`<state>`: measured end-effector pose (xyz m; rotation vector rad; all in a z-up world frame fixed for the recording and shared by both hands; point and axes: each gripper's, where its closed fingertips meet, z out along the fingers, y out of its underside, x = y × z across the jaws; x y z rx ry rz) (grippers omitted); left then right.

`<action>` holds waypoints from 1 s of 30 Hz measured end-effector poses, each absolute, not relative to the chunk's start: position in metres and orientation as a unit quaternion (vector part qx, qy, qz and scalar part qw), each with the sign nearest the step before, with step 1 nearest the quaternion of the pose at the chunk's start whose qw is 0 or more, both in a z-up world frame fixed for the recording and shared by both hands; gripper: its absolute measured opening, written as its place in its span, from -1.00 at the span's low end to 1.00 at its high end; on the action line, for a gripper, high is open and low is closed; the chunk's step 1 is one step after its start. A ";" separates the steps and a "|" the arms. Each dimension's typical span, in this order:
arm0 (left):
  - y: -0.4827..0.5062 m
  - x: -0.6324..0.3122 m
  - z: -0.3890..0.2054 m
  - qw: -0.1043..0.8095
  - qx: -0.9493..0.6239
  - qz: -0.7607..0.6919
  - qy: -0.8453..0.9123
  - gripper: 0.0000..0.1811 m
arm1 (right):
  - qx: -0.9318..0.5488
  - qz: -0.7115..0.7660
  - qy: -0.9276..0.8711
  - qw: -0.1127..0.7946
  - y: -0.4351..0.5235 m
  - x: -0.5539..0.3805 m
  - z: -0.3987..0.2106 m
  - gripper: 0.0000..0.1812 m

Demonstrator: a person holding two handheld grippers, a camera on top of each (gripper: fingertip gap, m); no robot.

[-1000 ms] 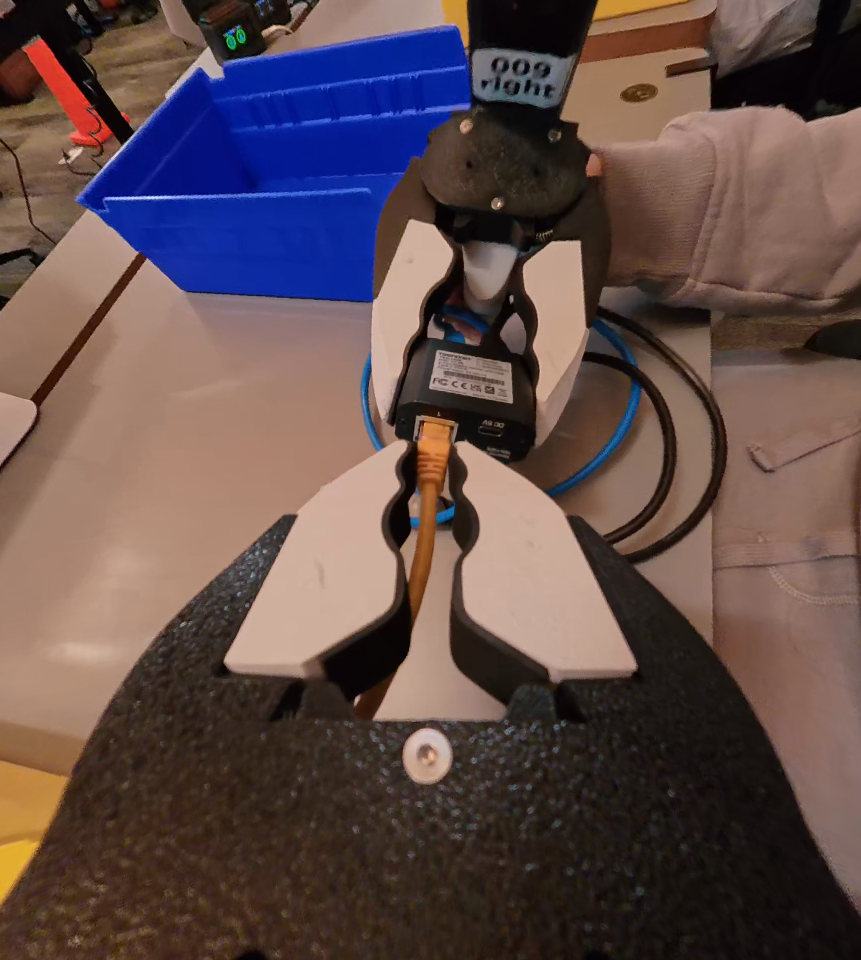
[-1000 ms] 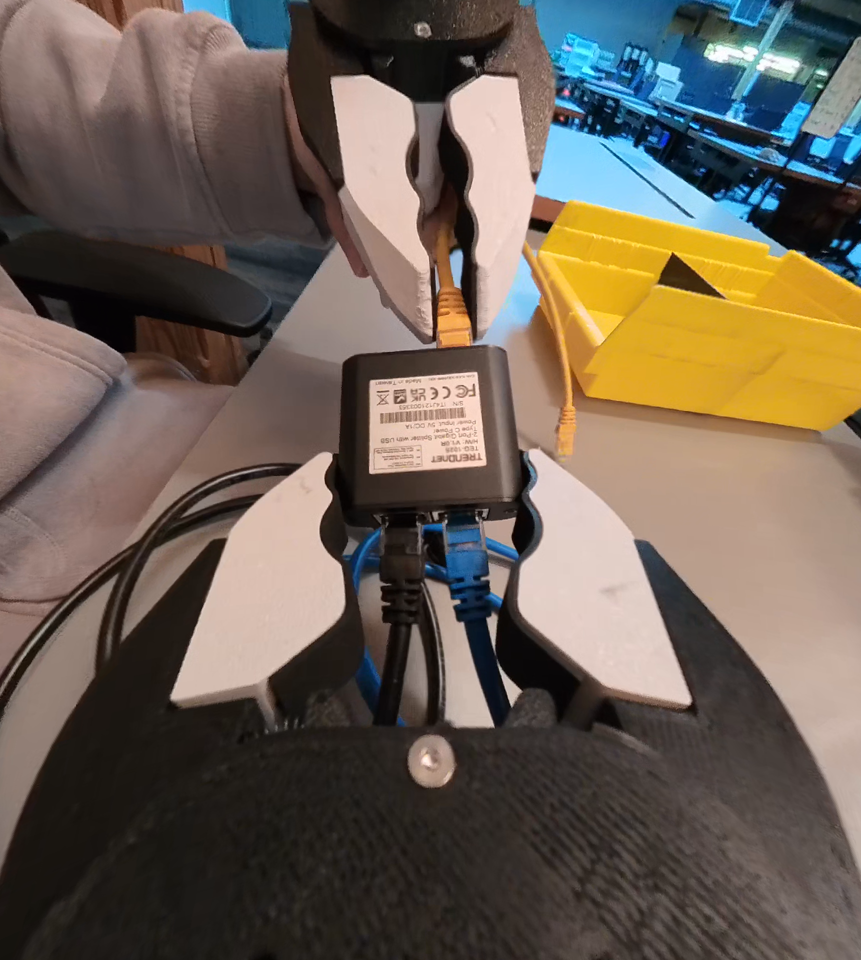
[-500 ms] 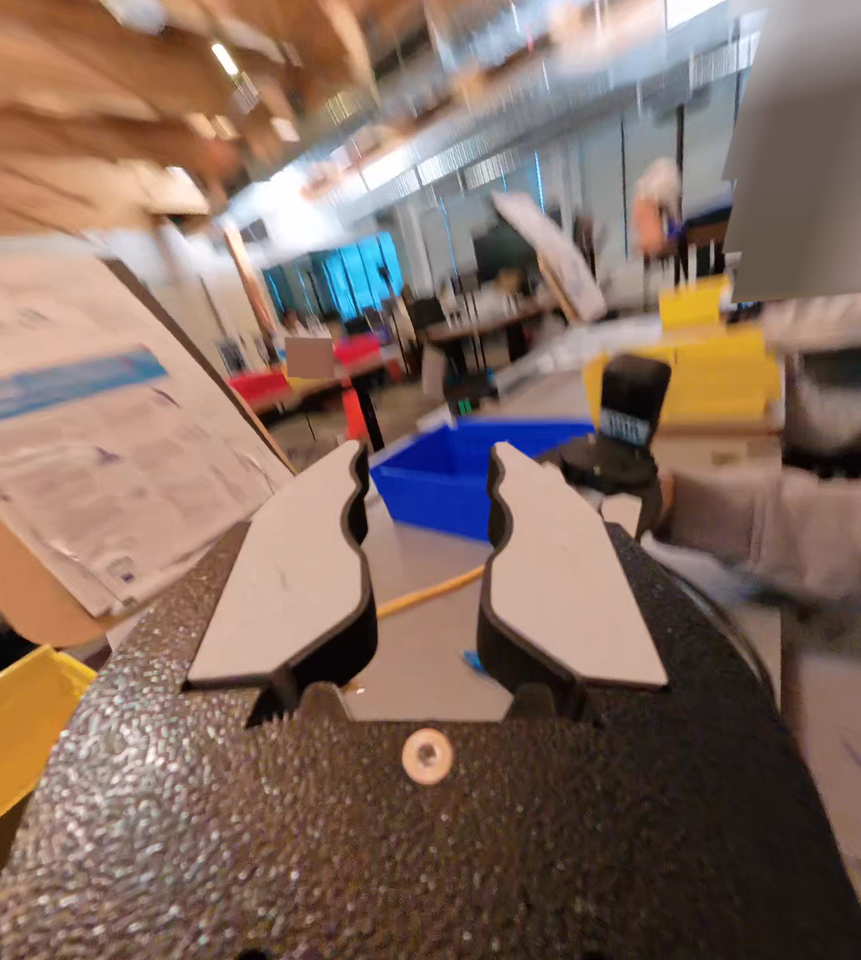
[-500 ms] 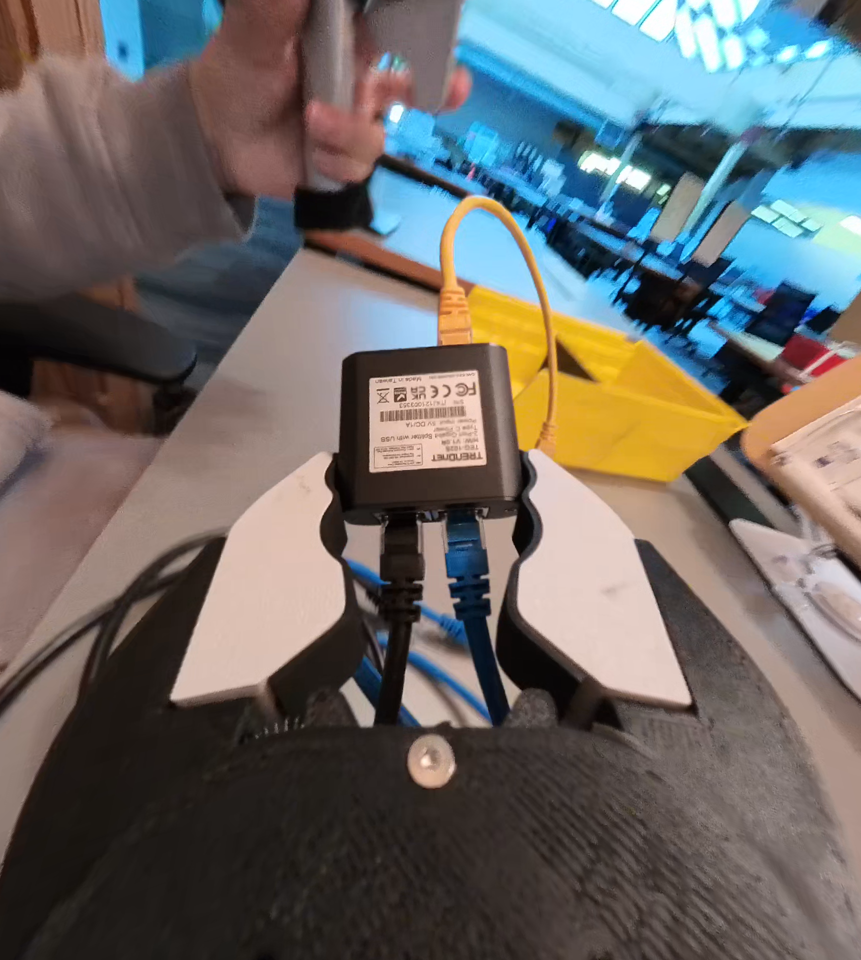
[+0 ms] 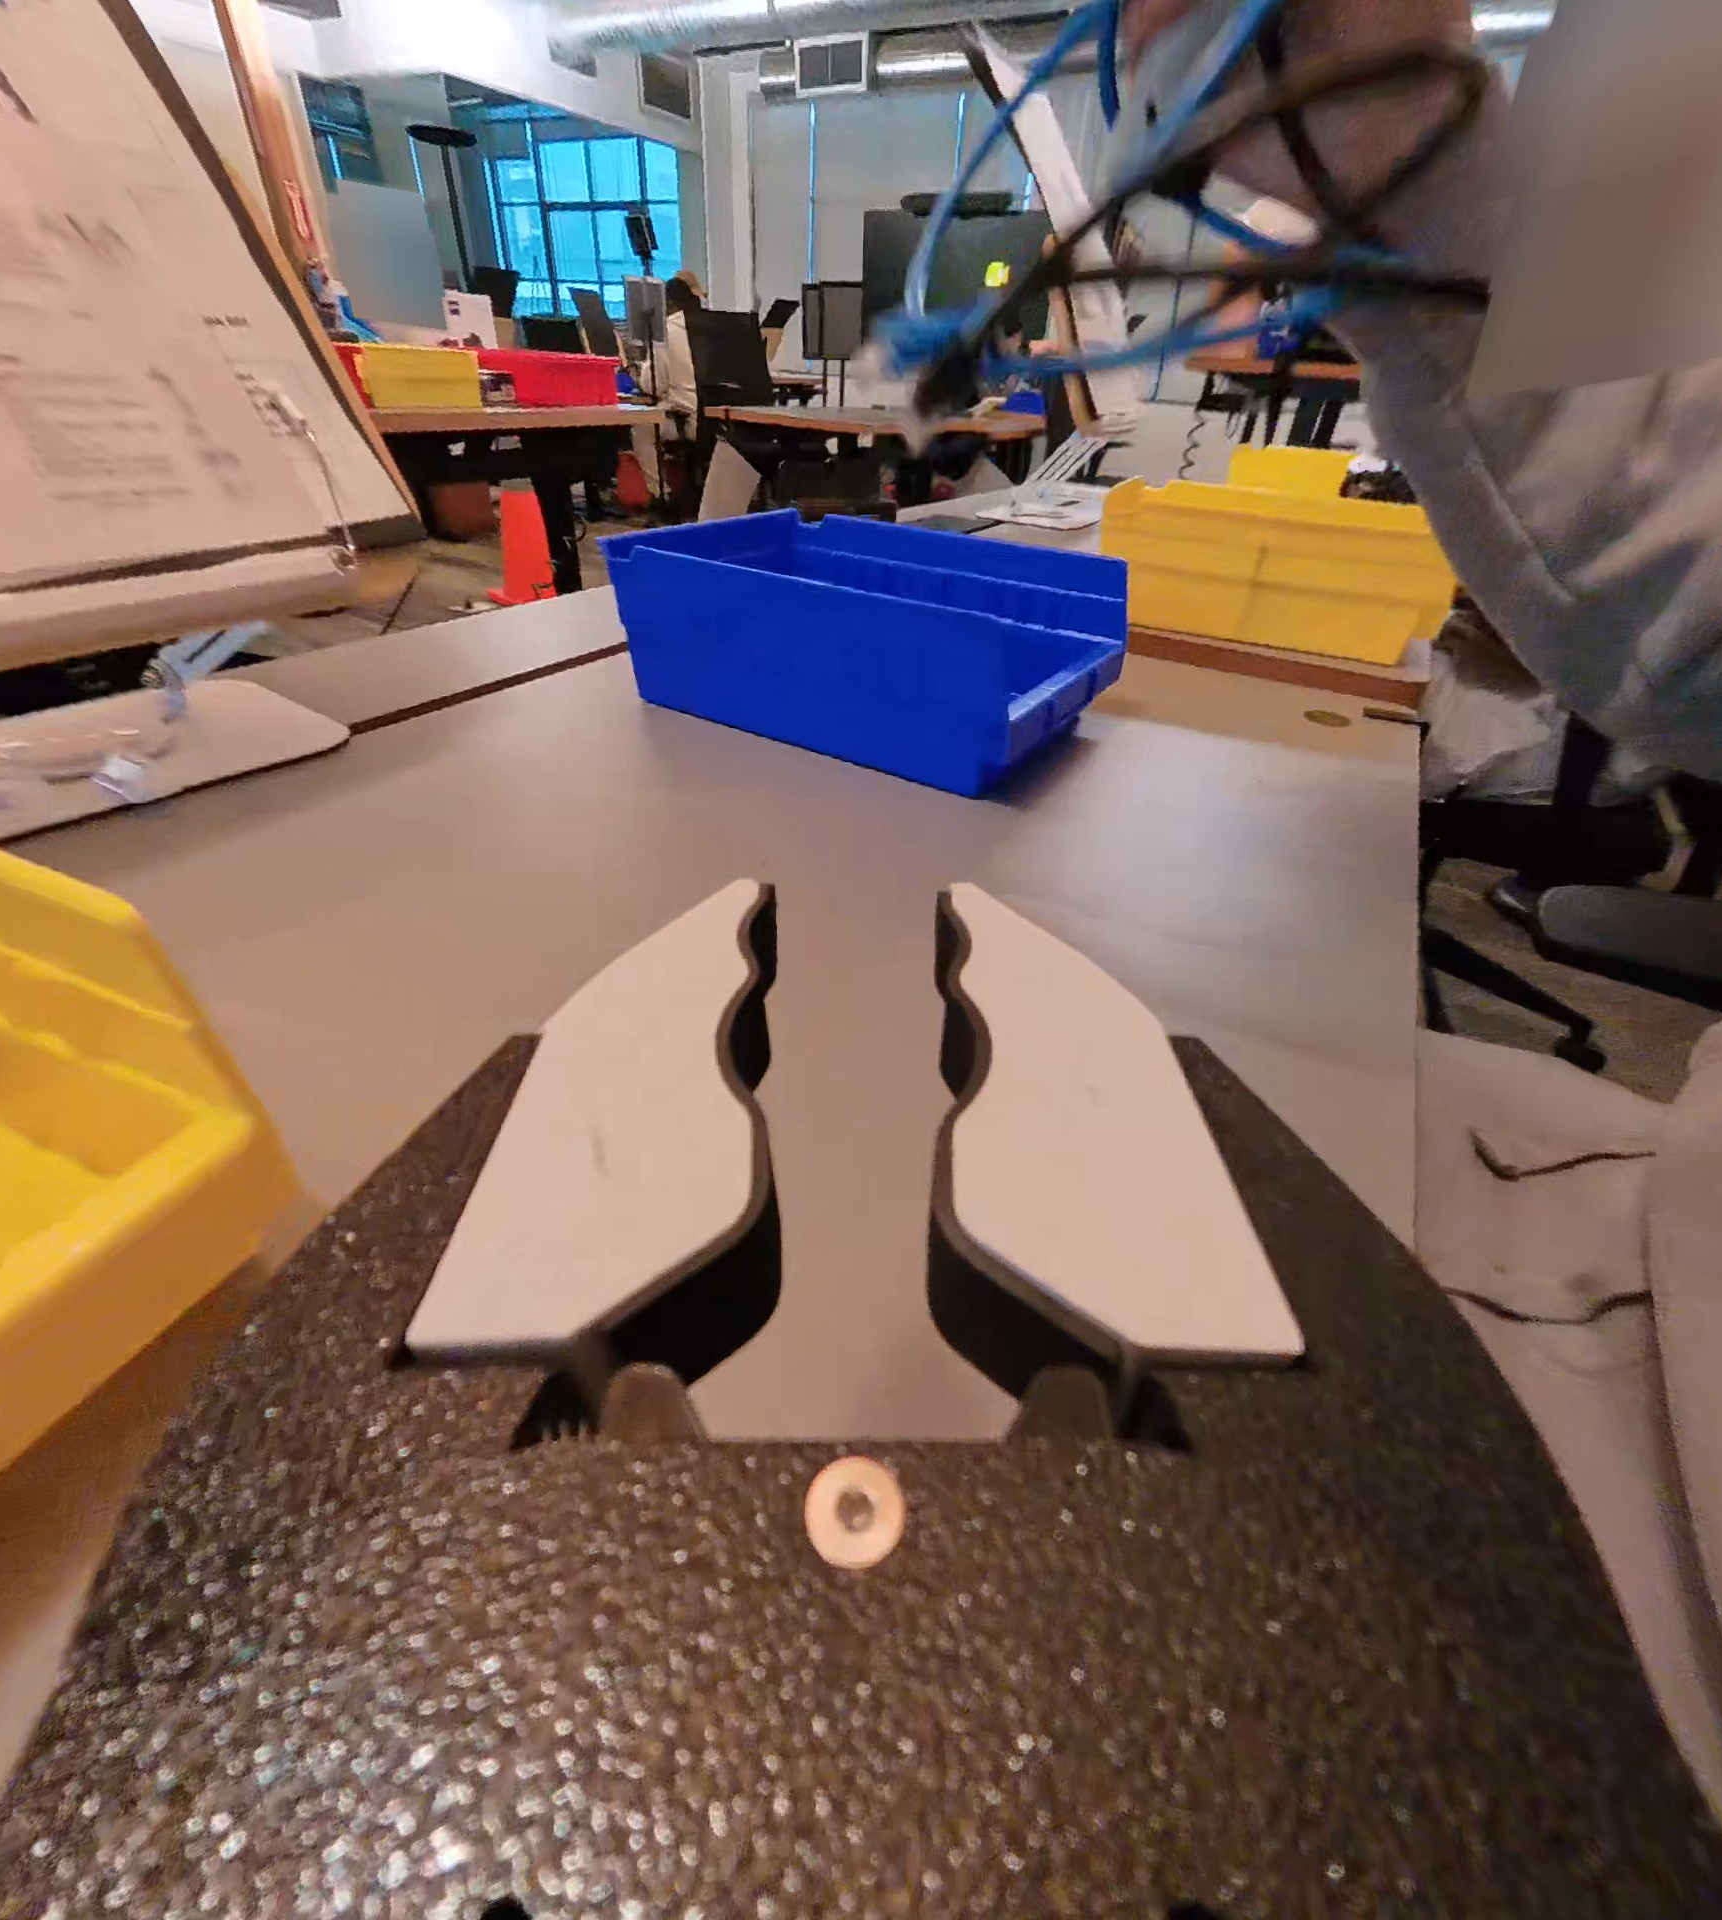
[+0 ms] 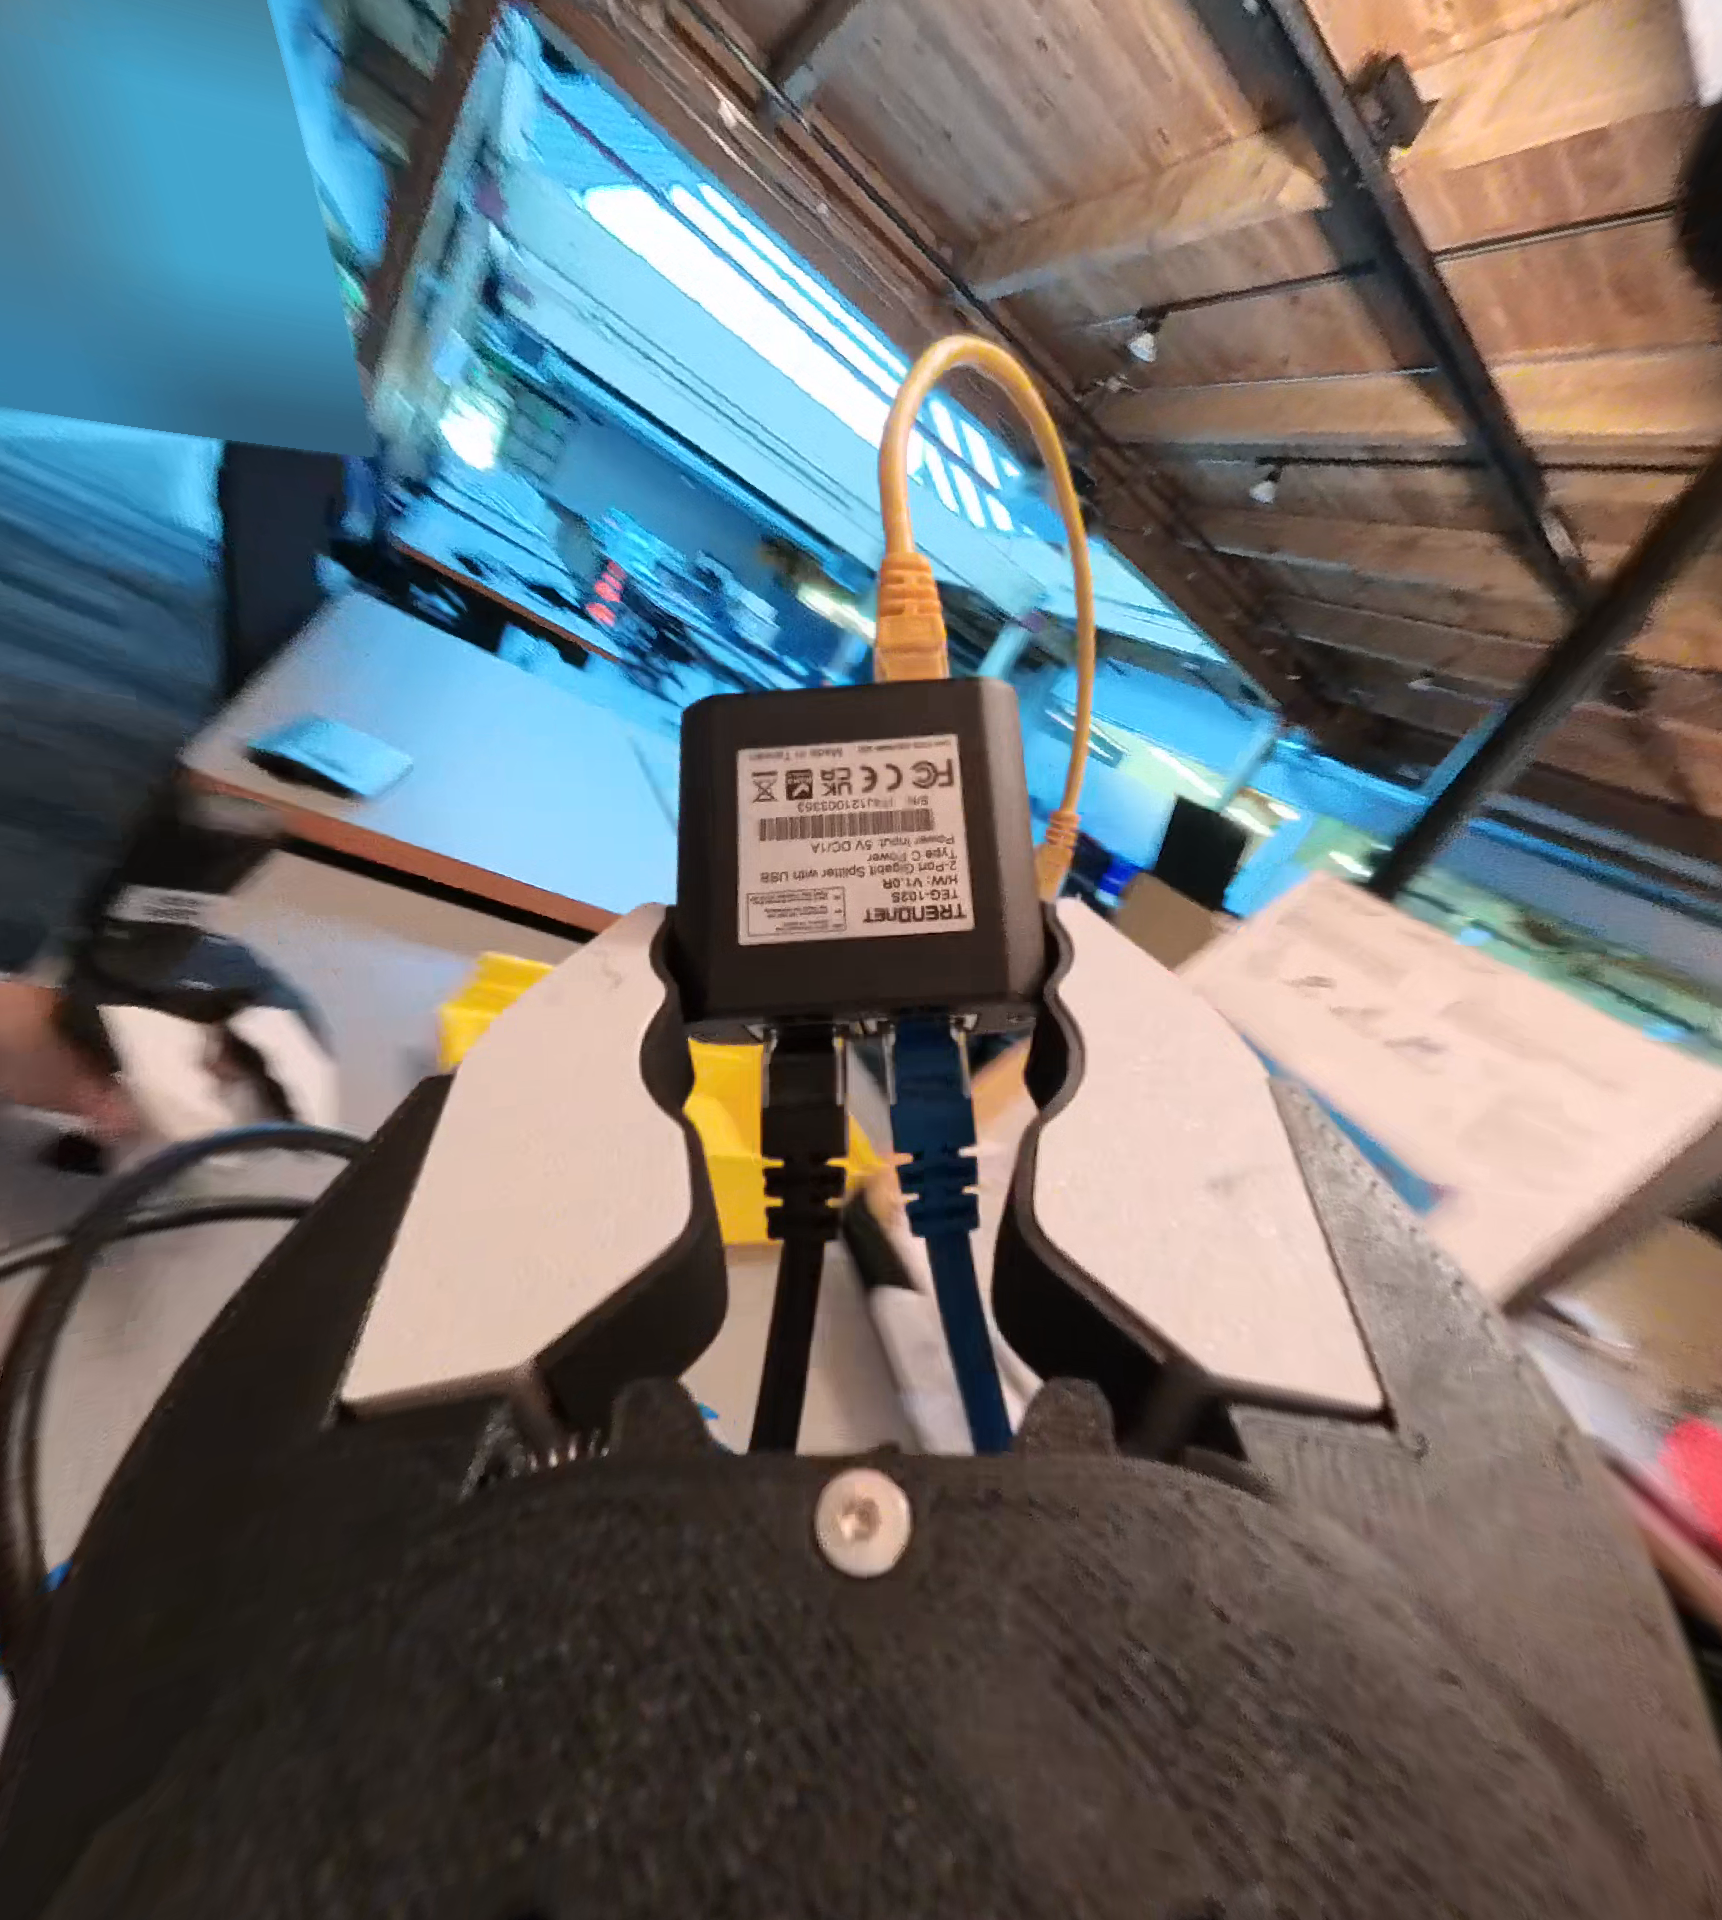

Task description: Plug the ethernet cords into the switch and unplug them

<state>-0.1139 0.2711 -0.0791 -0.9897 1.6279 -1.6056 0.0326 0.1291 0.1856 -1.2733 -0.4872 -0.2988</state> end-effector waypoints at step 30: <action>0.254 -0.109 -0.101 0.284 -0.366 -0.621 0.633 -0.73 | -0.792 -0.534 0.071 0.286 0.052 0.218 -0.081 -0.29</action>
